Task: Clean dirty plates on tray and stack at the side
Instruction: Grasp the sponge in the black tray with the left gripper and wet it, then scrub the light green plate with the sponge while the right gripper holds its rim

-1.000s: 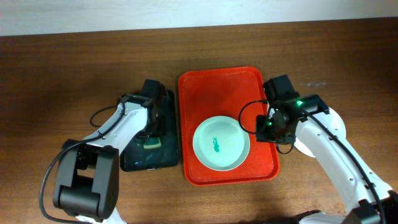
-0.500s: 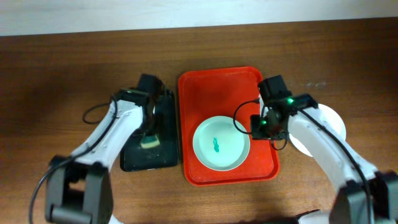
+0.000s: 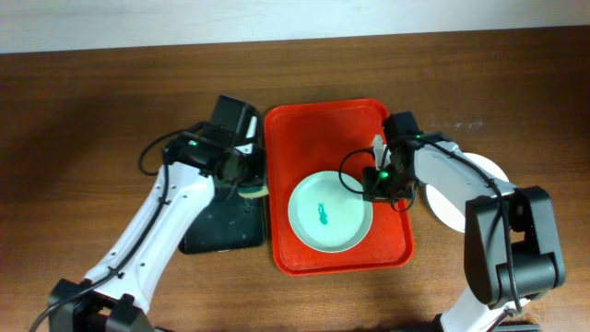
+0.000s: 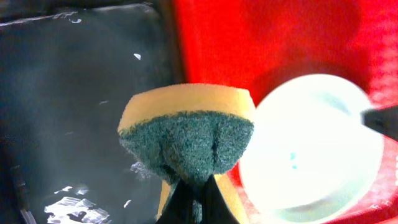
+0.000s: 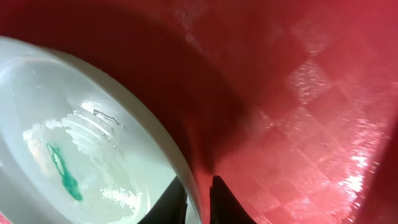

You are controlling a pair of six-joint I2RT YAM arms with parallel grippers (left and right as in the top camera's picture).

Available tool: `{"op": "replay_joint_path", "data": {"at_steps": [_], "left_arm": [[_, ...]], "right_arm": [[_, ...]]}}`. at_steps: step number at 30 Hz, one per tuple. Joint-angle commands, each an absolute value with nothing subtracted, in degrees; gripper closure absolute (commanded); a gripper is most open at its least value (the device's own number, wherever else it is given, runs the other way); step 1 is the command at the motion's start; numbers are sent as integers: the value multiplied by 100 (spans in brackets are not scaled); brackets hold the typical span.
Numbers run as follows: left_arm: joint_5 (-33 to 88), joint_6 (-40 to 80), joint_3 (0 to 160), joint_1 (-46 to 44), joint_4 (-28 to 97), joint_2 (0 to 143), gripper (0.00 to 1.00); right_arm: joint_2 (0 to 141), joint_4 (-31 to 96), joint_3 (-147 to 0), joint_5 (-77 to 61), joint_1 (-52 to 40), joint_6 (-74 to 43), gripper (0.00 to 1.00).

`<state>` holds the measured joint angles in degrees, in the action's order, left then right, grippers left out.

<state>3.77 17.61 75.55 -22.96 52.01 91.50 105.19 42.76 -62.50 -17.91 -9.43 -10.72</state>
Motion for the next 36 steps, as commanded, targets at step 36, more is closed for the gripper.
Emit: {"op": "replay_joint_path", "data": {"at_steps": [36], "left_arm": [[121, 2777, 7922, -3986, 3782, 11804, 100]], "right_arm": [[10619, 3903, -5614, -1586, -1050, -1850, 92]]}}
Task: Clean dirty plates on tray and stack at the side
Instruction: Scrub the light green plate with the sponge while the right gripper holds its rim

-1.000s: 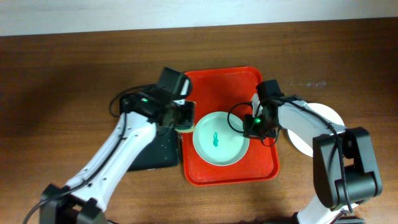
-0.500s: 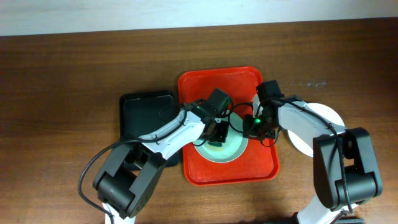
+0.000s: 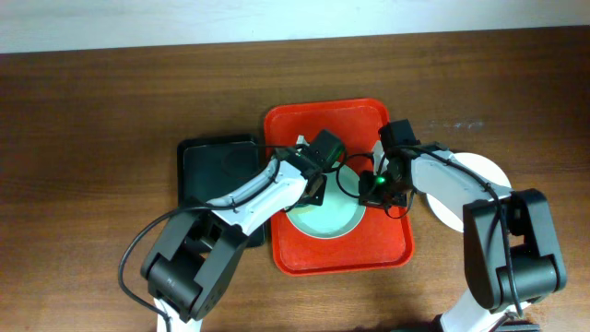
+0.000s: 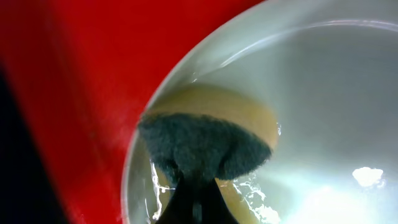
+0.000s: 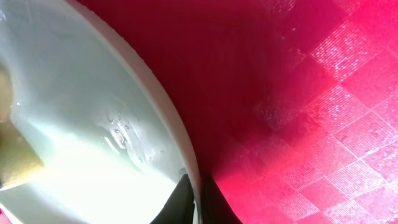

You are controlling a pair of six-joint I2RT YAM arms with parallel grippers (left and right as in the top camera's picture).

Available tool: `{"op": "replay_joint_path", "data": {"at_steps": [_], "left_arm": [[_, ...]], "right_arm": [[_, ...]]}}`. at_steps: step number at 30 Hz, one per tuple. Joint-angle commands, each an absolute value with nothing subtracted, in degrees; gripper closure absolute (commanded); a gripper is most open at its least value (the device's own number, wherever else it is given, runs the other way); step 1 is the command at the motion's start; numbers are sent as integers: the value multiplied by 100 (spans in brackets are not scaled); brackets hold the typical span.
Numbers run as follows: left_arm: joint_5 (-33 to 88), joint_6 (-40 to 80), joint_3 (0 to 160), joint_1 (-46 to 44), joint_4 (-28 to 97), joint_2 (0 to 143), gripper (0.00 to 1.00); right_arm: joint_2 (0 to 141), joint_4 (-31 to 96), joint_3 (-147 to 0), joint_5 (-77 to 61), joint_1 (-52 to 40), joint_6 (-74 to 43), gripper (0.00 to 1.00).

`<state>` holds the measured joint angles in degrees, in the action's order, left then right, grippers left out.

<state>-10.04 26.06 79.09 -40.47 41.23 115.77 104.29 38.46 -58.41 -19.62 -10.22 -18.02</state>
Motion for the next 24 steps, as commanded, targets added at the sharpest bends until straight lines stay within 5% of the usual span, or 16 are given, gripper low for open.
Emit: {"op": "replay_joint_path", "data": {"at_steps": [1, 5, 13, 24], "left_arm": [[740, 2777, 7922, -3997, 3575, 11845, 100], [2185, 2777, 7922, -4084, 3103, 12101, 100], [3022, 2456, 7924, -4066, 3286, 12154, 100], [-462, 2648, 8377, -3356, 4895, 12149, 100]], "right_arm": [[10619, 3903, -5614, -1586, -1050, -1850, 93], [10619, 3900, -5614, -1586, -1050, -1850, 93], [10619, 3898, -5614, -1588, -1050, -1852, 93], [10619, 3898, -5614, -1588, -1050, -1850, 93]]}}
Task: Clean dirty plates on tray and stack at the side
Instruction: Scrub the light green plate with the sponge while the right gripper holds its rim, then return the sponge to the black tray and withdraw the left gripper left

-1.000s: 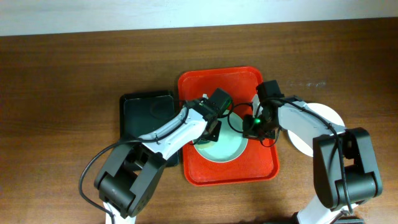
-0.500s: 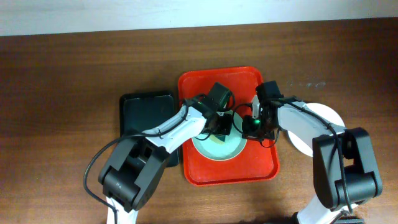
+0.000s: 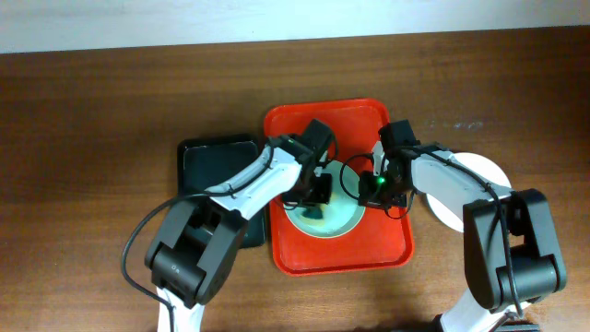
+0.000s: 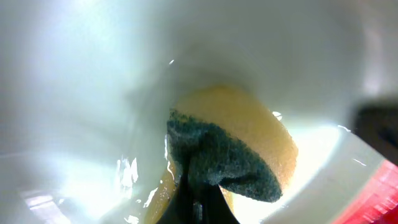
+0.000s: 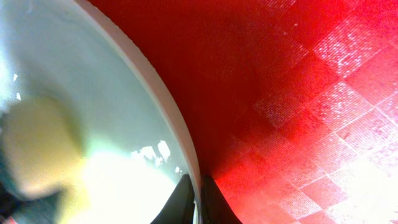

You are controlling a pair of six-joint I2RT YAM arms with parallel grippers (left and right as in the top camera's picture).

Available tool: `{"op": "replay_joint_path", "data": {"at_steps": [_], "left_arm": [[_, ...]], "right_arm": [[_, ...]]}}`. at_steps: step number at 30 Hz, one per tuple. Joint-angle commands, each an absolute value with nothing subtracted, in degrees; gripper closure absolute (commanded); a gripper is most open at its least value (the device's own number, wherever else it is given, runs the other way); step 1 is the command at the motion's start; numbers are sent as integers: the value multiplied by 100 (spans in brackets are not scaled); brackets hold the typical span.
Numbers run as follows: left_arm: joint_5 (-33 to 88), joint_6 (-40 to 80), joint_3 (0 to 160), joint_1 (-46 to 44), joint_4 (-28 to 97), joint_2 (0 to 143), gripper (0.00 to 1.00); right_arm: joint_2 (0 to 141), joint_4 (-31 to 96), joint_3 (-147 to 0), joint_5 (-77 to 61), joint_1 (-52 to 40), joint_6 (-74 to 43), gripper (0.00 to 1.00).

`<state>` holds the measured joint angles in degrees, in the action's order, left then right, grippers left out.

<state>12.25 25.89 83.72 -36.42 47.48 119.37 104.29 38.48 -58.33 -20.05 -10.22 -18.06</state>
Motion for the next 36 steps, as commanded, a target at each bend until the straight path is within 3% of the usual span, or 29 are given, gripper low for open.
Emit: {"op": "replay_joint_path", "data": {"at_steps": [1, 6, 14, 23, 27, 36], "left_arm": [[-482, 2648, 8412, -3350, 4904, 12149, 100], [-473, 3061, 9085, -3347, 5642, 12149, 100], [121, 2663, 10694, -3245, 7000, 12110, 100], [-884, 2517, 11056, -1890, 8394, 11520, 100], [-687, 2185, 10215, -1284, 7848, 11520, 100], [-274, 2071, 8073, -1144, 5848, 11520, 100]], "right_arm": [[10619, 3898, -5614, -1588, -1050, -1850, 93], [10619, 3920, -5614, -1588, -1050, -1850, 93], [10619, 3924, -5614, -1588, -1050, -1850, 93], [10619, 3959, -5614, -1588, -1050, -1850, 93], [10619, 3951, -5614, -1586, -1050, -1850, 93], [10619, 3955, -5614, -1586, -1050, -1850, 93]]}}
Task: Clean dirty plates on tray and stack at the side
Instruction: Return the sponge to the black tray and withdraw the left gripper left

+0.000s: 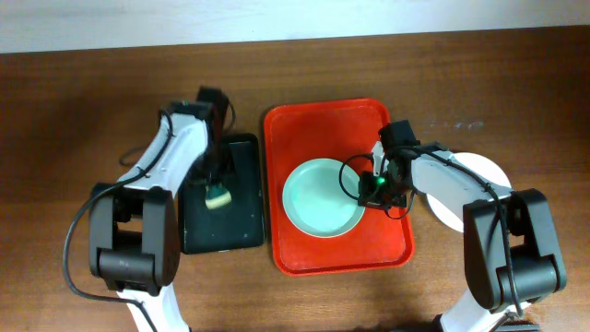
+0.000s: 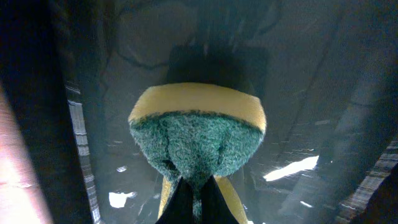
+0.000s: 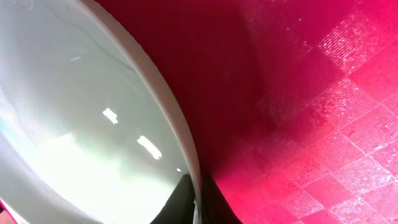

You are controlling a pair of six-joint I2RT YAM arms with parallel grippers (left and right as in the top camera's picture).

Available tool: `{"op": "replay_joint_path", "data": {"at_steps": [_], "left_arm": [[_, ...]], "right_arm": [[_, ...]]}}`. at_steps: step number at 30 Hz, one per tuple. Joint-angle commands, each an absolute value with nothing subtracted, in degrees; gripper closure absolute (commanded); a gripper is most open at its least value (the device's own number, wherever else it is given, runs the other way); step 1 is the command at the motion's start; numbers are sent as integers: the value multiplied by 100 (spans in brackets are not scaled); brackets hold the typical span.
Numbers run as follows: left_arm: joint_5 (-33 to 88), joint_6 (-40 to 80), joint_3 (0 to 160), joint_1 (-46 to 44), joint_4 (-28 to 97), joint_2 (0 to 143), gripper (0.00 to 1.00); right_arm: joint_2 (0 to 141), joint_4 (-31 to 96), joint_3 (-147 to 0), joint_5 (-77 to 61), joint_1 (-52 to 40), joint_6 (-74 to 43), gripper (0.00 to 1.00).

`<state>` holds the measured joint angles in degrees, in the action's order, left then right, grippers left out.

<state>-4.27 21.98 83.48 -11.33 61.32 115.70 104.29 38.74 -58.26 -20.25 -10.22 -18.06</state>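
A pale green plate (image 1: 321,198) lies in the red tray (image 1: 304,124); its surface shows no stain. My right gripper (image 1: 372,186) is shut on the plate's right rim, which is pinched between its fingers in the right wrist view, right gripper (image 3: 198,198), plate (image 3: 74,112). My left gripper (image 1: 218,191) hangs over the black tray (image 1: 238,226), shut on a yellow sponge (image 2: 198,134) whose green scouring side faces the camera. The sponge (image 1: 218,197) is well left of the plate.
A white plate (image 1: 479,175) lies on the wooden table right of the red tray, partly under my right arm. The black tray (image 2: 311,93) is wet and glossy. The red tray's floor (image 3: 311,93) is bare right of the plate.
My left gripper with the sponge was on the plate's middle and is now over the black tray. The plate is bare. My right gripper still holds the rim.
At first the sponge was held at the black tray's right edge and the plate bore a green smear, its rim in my right gripper. Then the sponge was on the plate's left part, then its middle. Now it is over the black tray and no smear shows.
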Motion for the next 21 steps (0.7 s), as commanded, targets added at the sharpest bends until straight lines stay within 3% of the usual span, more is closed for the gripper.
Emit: {"op": "replay_joint_path", "data": {"at_steps": [1, 3, 5, 7, 9, 13, 16, 19, 21], "left_arm": [[-272, 2071, 8066, -1144, 5833, 11520, 100], [-167, 2069, 8077, -1144, 5865, 11463, 91], [38, 2069, 8084, -1138, 5911, 11212, 70], [113, 2069, 8084, -1133, 5955, 10790, 36], [108, 2069, 8084, -1129, 6097, 10337, 29], [89, 2069, 8084, -1015, 6442, 9445, 25], [-64, 2064, 8084, -670, 6829, 8748, 18], [-353, 2067, 8084, -123, 7109, 8123, 0], [-598, 2069, 8082, 211, 7242, 7819, 0]], "right_arm": [[10619, 3955, -5614, -1586, -1050, -1850, 93], [10619, 3955, -5614, -1586, -1050, -1848, 92], [10619, 3933, -5614, -1584, -1050, -1826, 91], [10619, 3846, -5614, -1586, -1050, -1828, 87], [10619, 3752, -5614, -1586, -1050, -1828, 87], [10613, 3756, -5623, -1588, -1050, -1828, 96], [10525, 4193, -5760, -1584, -1050, -1691, 96], [10252, 4646, -6034, -1437, -1050, -1680, 96], [10068, 4890, -6228, -1435, -1050, -1680, 95]]}}
